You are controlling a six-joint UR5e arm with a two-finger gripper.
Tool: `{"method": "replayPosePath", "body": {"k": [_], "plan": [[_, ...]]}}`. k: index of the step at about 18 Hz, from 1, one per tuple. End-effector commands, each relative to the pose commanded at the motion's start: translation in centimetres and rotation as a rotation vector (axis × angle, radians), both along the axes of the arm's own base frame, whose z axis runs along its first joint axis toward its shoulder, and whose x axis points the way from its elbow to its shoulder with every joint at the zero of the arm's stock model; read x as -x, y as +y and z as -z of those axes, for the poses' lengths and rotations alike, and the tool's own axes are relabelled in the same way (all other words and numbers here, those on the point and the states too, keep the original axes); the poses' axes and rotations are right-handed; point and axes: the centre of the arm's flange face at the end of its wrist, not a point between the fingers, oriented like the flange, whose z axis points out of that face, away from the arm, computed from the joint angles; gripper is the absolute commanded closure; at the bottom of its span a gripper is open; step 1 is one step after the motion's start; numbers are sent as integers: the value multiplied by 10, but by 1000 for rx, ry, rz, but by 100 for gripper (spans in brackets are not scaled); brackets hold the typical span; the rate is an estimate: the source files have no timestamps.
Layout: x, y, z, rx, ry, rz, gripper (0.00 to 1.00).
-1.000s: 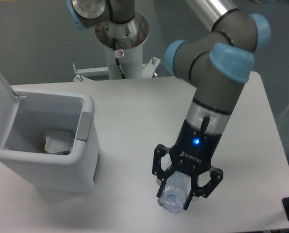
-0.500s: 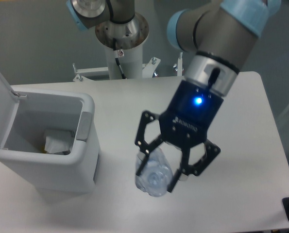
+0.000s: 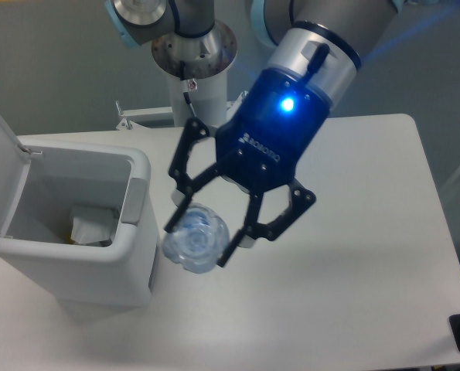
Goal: Place the trash in the trash can
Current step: 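Carry the bottle over the white bin, then lower the bottle into the bin and open the gripper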
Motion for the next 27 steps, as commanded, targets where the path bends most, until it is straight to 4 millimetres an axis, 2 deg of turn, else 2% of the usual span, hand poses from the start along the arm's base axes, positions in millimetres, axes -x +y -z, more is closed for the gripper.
{"method": "replayPosePath", "body": {"k": [2, 4, 5, 8, 10, 16, 19, 22, 24, 25, 26, 27], "plan": [[-18, 2, -9, -1, -11, 12, 59], [-53, 14, -15, 2, -30, 53, 59], [-63, 18, -11, 9, -38, 68, 59], [-74, 16, -7, 18, -48, 77, 59], [-92, 19, 0, 28, -55, 103, 59], [-97, 23, 24, 46, -70, 114, 58], [-112, 25, 41, 42, -55, 142, 55], [-118, 20, 50, 44, -39, 156, 55], [-120, 18, 56, 44, -30, 164, 49], [-120, 17, 60, 44, -24, 169, 42], [-122, 17, 64, 44, -16, 176, 32], [-124, 14, 64, 41, -7, 182, 16]]}}
